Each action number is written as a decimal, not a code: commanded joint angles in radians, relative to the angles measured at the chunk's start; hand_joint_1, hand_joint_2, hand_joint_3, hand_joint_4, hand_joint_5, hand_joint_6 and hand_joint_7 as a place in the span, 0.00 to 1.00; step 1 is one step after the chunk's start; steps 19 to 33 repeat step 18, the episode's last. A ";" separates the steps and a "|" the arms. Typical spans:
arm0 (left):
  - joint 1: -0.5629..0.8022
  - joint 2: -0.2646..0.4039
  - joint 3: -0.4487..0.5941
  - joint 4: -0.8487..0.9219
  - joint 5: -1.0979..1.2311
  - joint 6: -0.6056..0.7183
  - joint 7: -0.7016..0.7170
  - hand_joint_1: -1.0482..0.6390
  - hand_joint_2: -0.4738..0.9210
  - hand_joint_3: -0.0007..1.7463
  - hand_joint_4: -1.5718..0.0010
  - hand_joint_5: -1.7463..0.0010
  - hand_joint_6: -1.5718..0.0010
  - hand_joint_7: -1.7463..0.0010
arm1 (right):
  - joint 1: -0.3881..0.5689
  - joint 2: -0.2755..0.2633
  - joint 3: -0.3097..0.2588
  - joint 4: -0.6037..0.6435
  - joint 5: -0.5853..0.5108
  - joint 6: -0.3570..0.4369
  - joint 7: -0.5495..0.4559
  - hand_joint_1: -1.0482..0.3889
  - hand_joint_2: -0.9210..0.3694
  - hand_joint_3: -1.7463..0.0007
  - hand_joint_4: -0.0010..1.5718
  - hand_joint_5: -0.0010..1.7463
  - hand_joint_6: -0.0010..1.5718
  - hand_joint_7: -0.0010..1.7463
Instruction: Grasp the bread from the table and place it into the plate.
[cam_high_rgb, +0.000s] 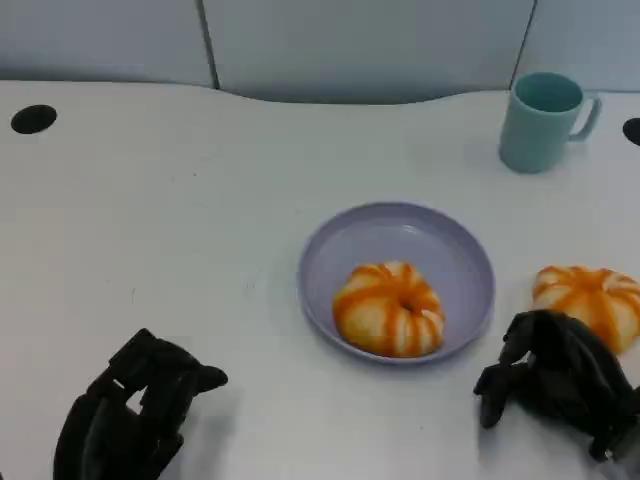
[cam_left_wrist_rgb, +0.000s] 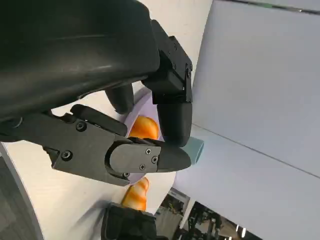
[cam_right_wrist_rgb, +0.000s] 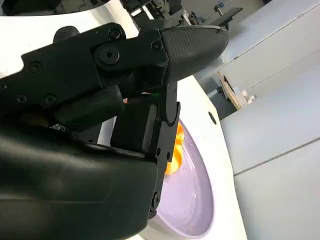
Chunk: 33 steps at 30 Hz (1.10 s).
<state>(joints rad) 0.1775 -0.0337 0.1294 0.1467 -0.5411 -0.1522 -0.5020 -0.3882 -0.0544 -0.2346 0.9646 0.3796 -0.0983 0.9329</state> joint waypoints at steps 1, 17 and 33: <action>-0.013 -0.002 0.017 0.019 0.009 -0.017 -0.008 0.30 1.00 0.19 0.60 0.00 0.67 0.17 | -0.003 -0.017 -0.026 0.019 0.012 0.002 -0.017 0.35 0.00 0.88 1.00 0.41 1.00 0.28; -0.038 -0.009 0.046 0.051 -0.006 -0.016 -0.053 0.30 1.00 0.21 0.61 0.00 0.70 0.13 | 0.001 -0.019 -0.073 0.033 0.058 0.067 0.030 0.34 0.00 0.85 1.00 0.41 1.00 0.25; -0.036 -0.011 0.045 0.045 -0.009 -0.010 -0.052 0.30 1.00 0.21 0.61 0.00 0.70 0.14 | 0.003 -0.020 -0.073 0.026 0.058 0.081 0.028 0.34 0.00 0.85 1.00 0.41 1.00 0.25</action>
